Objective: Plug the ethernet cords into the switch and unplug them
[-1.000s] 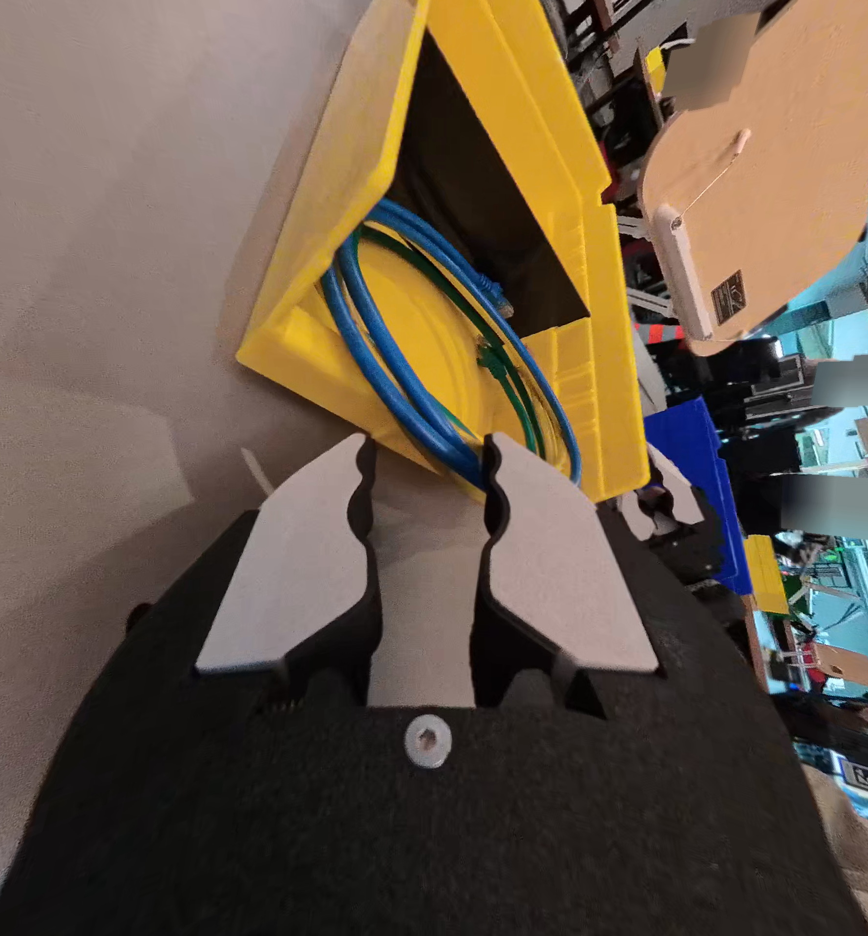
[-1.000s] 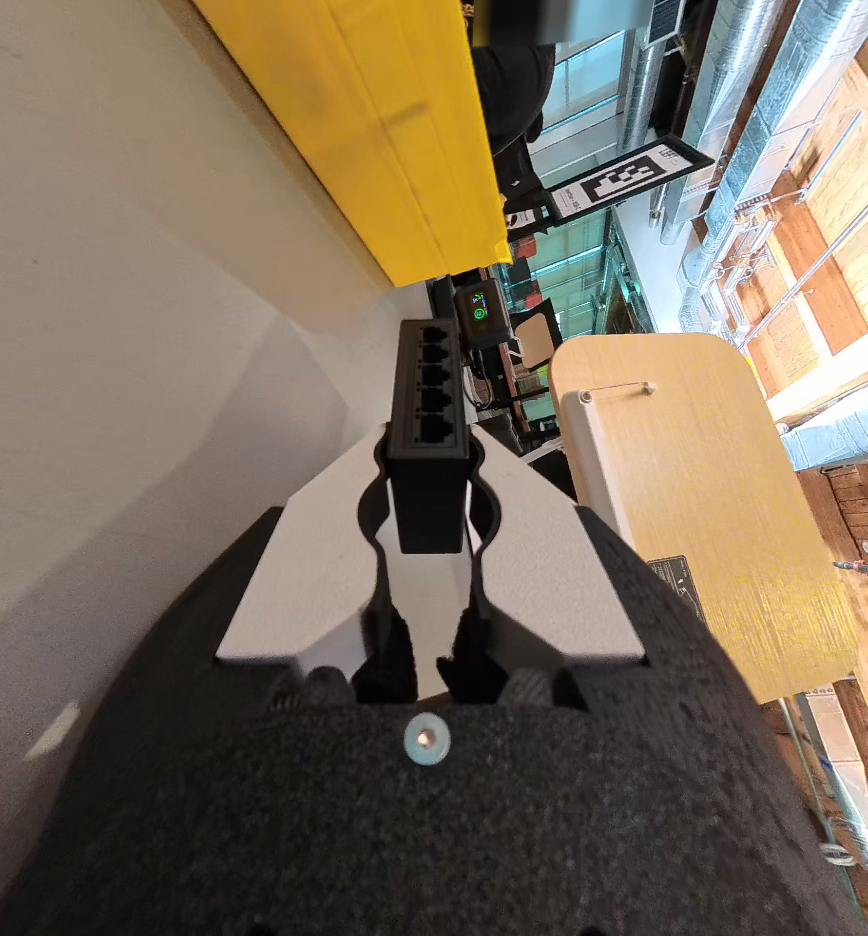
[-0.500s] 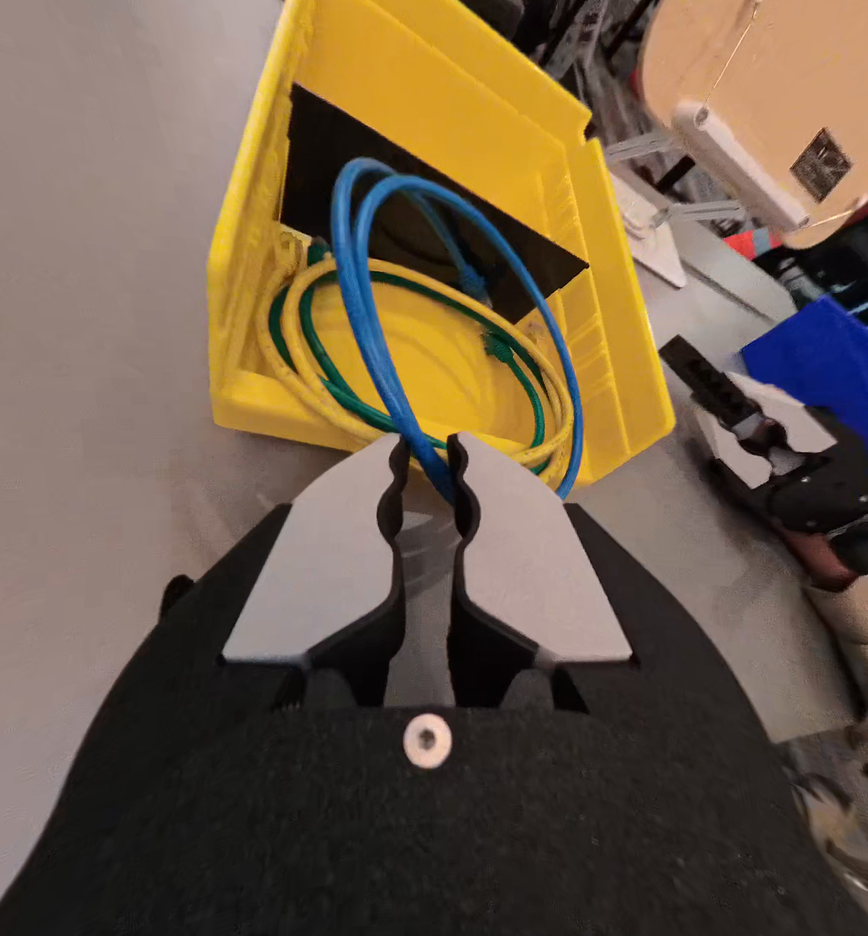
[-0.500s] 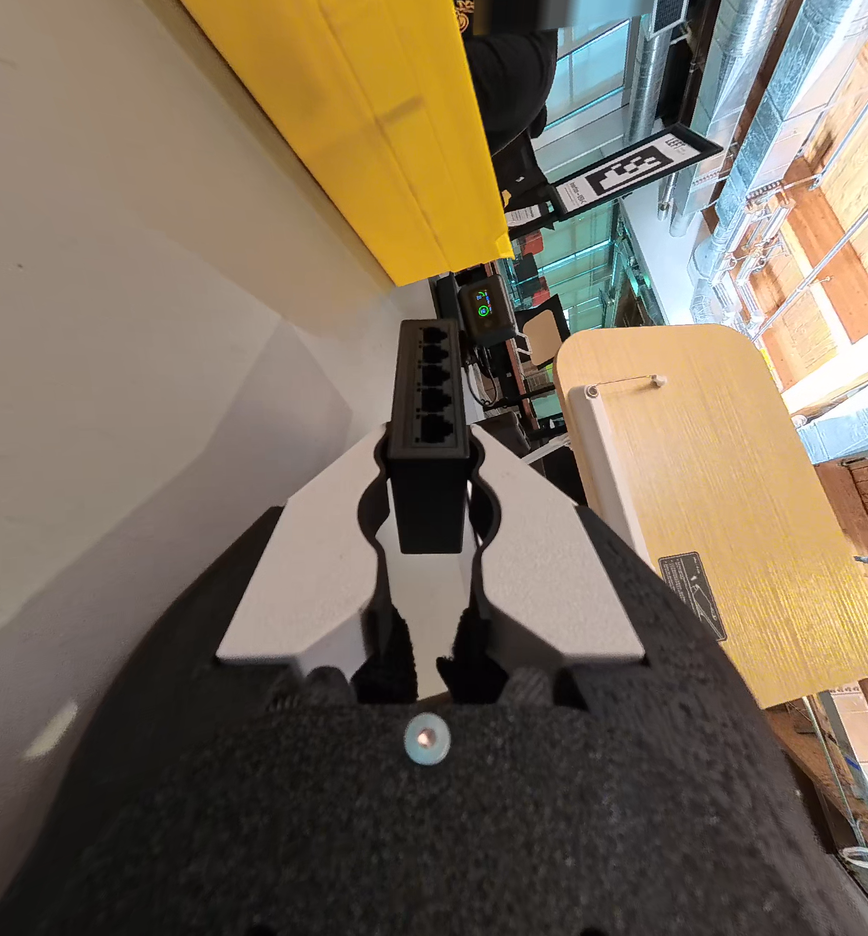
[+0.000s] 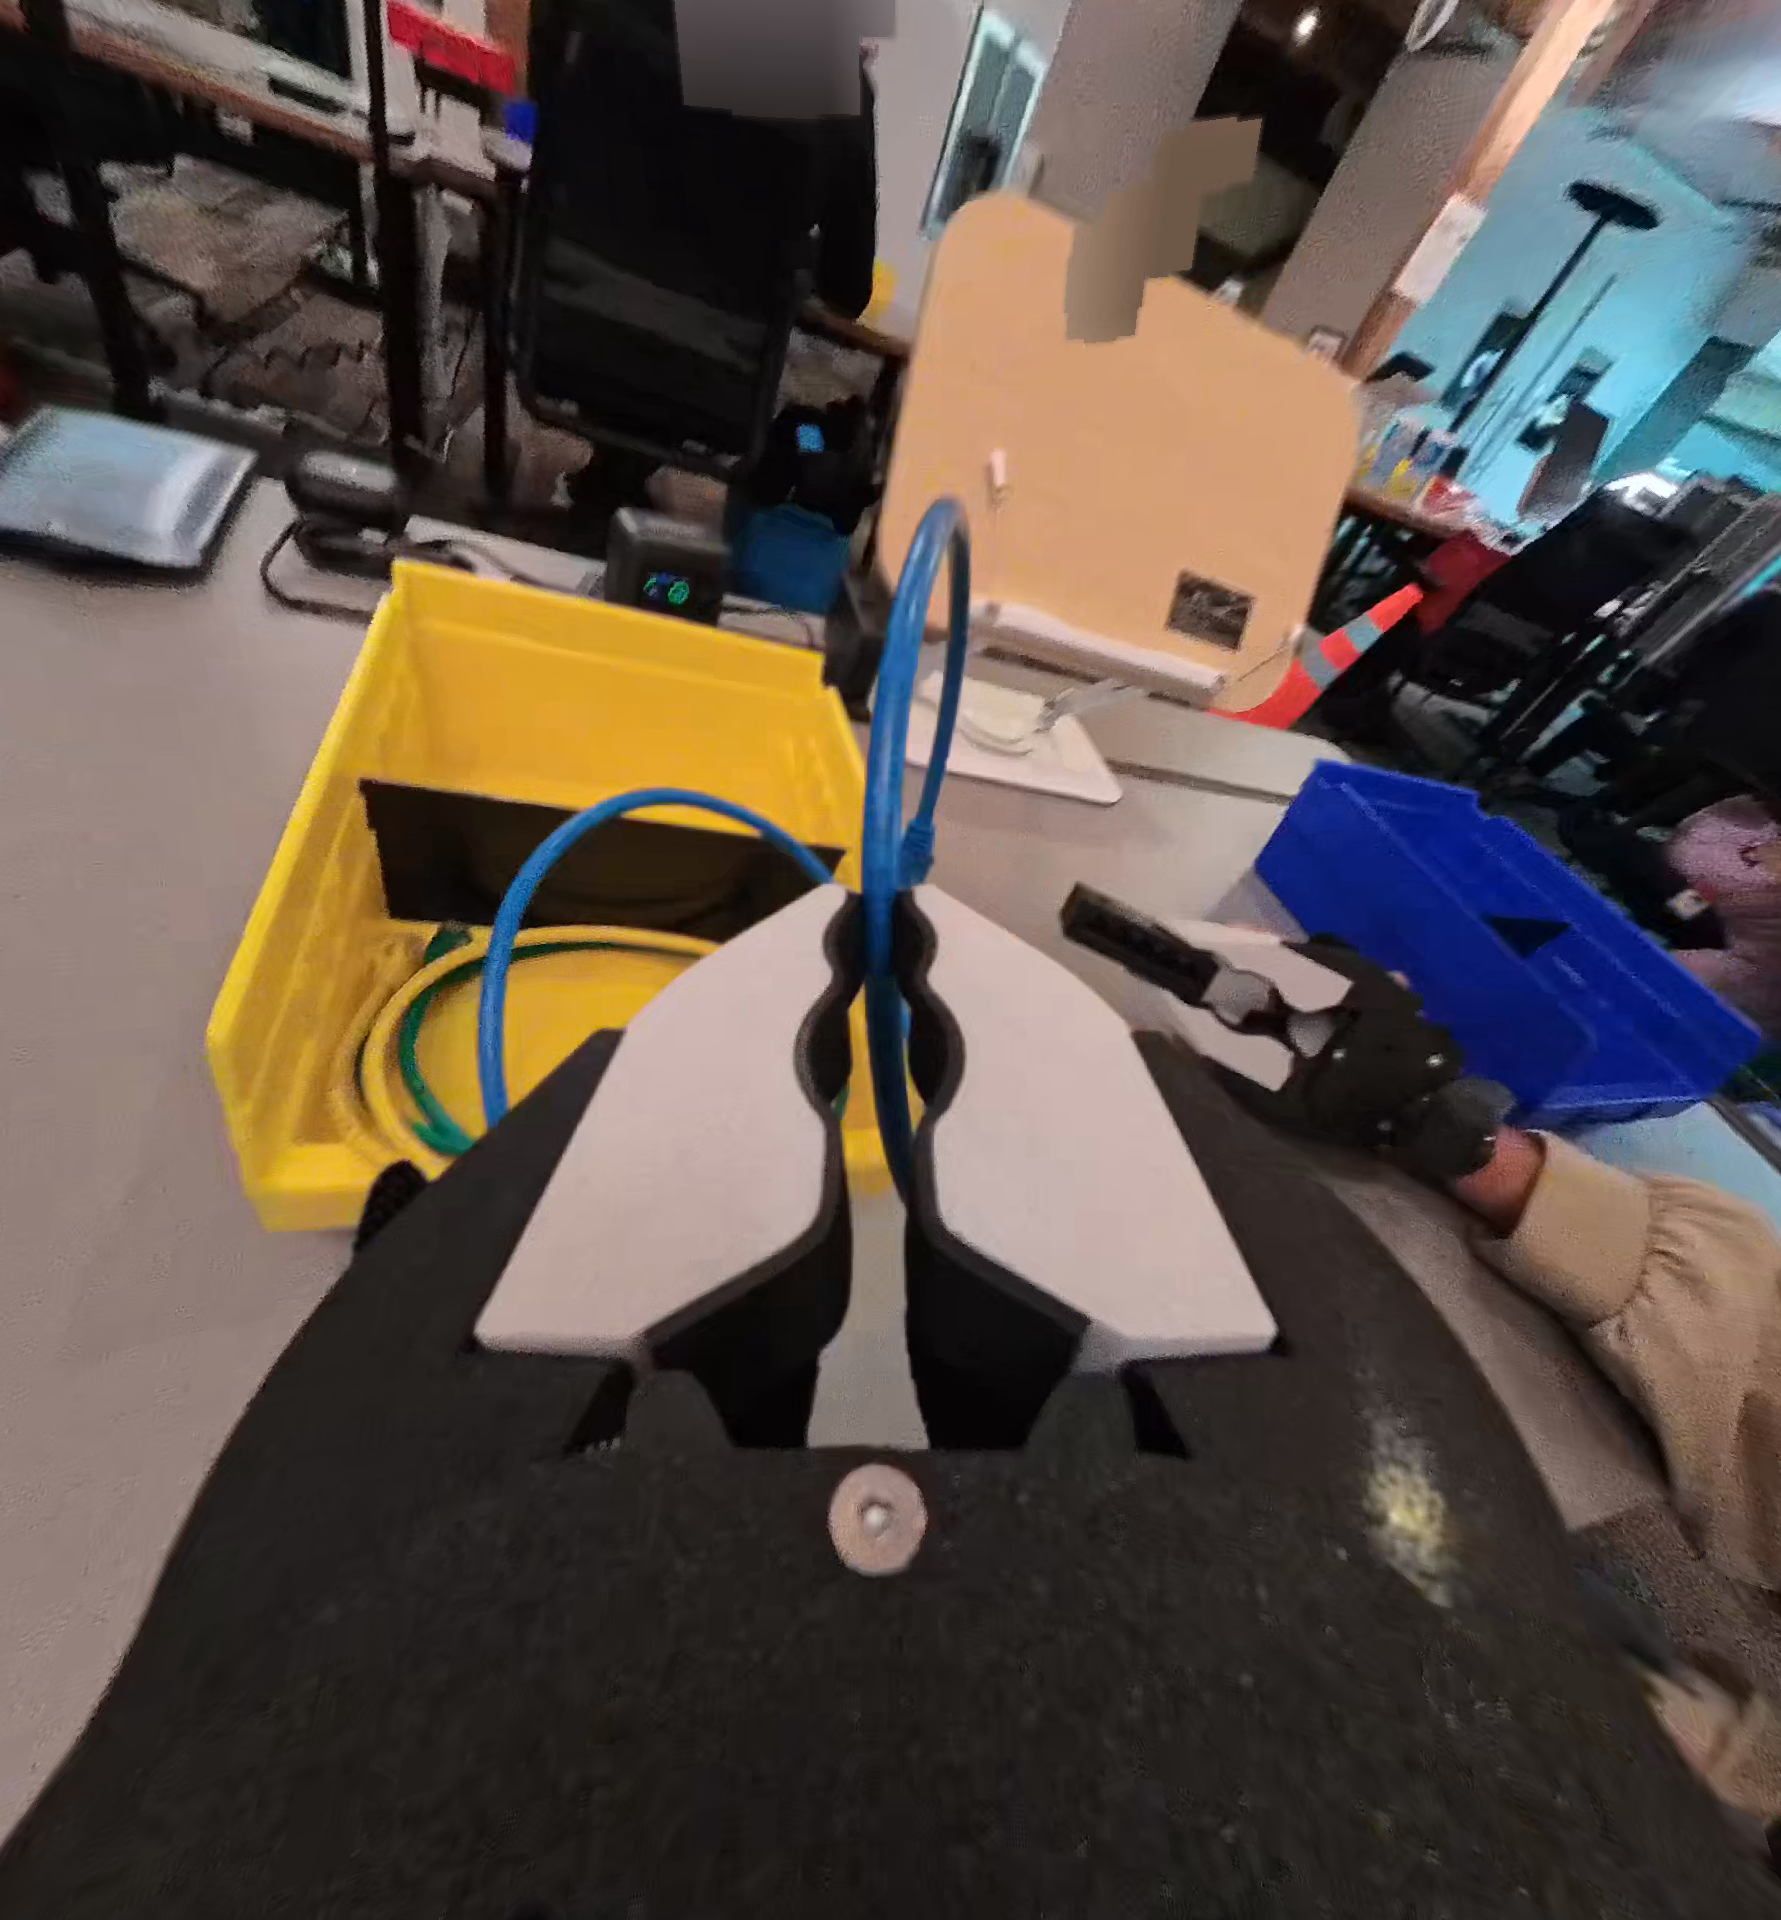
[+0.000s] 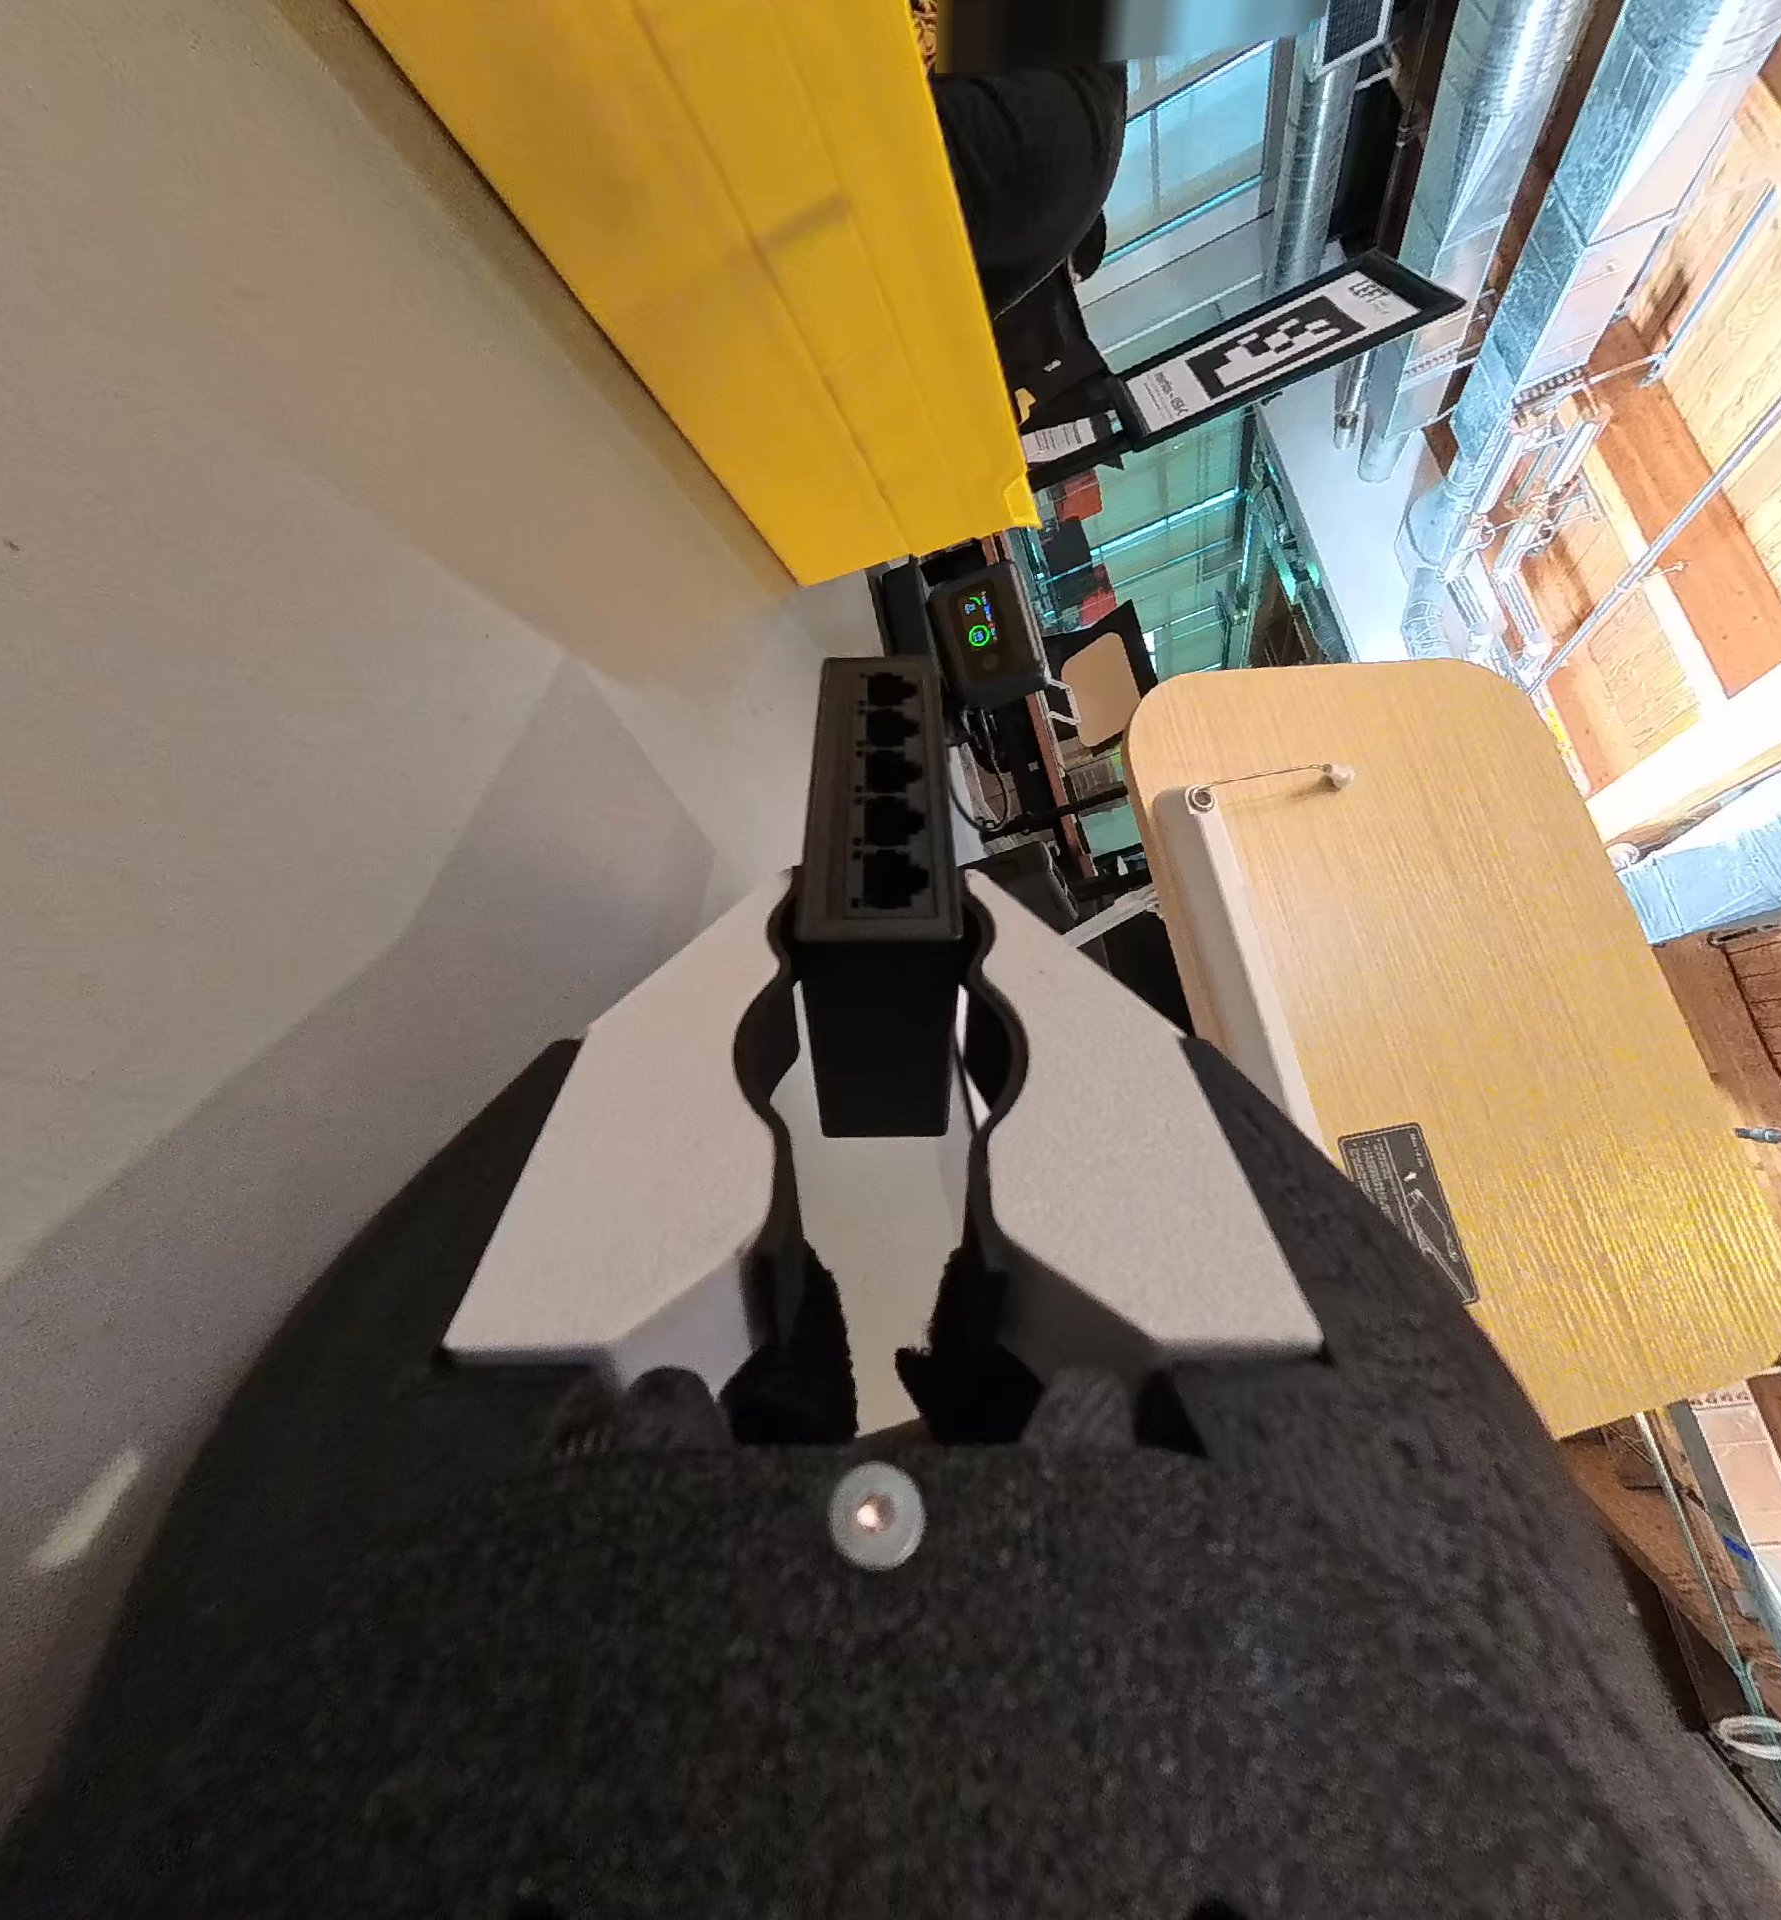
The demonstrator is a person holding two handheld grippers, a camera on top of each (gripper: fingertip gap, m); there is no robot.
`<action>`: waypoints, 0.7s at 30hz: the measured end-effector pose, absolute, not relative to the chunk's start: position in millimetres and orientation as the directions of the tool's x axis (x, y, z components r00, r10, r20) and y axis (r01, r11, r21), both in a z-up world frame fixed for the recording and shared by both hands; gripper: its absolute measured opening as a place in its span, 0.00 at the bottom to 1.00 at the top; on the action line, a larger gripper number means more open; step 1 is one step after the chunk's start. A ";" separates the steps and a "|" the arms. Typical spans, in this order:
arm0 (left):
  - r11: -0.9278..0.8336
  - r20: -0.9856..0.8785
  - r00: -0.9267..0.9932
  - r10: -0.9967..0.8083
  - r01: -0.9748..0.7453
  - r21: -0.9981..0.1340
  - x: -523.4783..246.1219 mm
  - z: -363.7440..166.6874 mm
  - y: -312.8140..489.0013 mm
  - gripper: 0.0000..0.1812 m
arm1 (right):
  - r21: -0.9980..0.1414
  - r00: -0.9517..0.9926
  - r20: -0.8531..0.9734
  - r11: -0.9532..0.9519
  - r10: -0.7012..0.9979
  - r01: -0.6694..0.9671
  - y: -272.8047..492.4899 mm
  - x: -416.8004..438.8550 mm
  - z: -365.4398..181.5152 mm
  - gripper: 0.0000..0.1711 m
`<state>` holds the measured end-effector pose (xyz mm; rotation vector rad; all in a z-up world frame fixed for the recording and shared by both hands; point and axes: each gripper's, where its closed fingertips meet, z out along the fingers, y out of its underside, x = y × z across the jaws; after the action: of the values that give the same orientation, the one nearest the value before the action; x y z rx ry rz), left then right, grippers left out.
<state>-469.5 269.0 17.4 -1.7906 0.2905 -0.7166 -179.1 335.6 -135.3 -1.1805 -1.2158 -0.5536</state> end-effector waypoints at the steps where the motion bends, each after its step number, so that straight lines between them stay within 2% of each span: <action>1: -0.306 0.315 0.771 -0.553 0.163 -0.938 -463.0 34.4 261.3 0.03 | -0.398 0.331 0.914 0.351 0.236 0.848 335.9 -178.0 -133.0 0.15; 6: -0.193 0.357 0.674 -0.647 0.307 -0.932 -439.2 103.6 221.7 0.03 | -0.473 0.431 0.881 0.344 0.196 0.811 337.8 -167.8 -114.0 0.15; 9: -0.274 0.497 0.578 -0.647 0.432 -0.859 -423.8 103.8 211.0 0.03 | -0.534 0.510 0.844 0.355 0.166 0.767 336.5 -160.2 -98.2 0.15; 11: -0.372 0.611 0.508 -0.608 0.498 -0.784 -407.9 79.1 210.9 0.03 | -0.570 0.564 0.815 0.365 0.136 0.736 335.0 -153.3 -86.3 0.15; 15: -0.536 0.750 0.508 -0.424 0.527 -0.660 -369.4 -14.7 207.9 0.03 | -0.647 0.656 0.745 0.371 0.120 0.666 334.0 -140.0 -71.5 0.15; 18: -0.602 0.776 0.577 -0.255 0.533 -0.594 -351.1 -87.8 197.3 0.03 | -0.673 0.674 0.726 0.341 0.134 0.657 338.9 -134.6 -73.9 0.15; 21: -0.685 0.787 0.586 -0.194 0.493 -0.536 -327.4 -128.4 179.6 0.03 | -0.673 0.670 0.728 0.339 0.145 0.658 339.5 -135.9 -75.8 0.15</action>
<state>-327.4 179.6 -128.4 -2.0442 -0.2369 -1.1349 -135.9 339.5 -75.8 -1.2050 -0.8065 -0.3860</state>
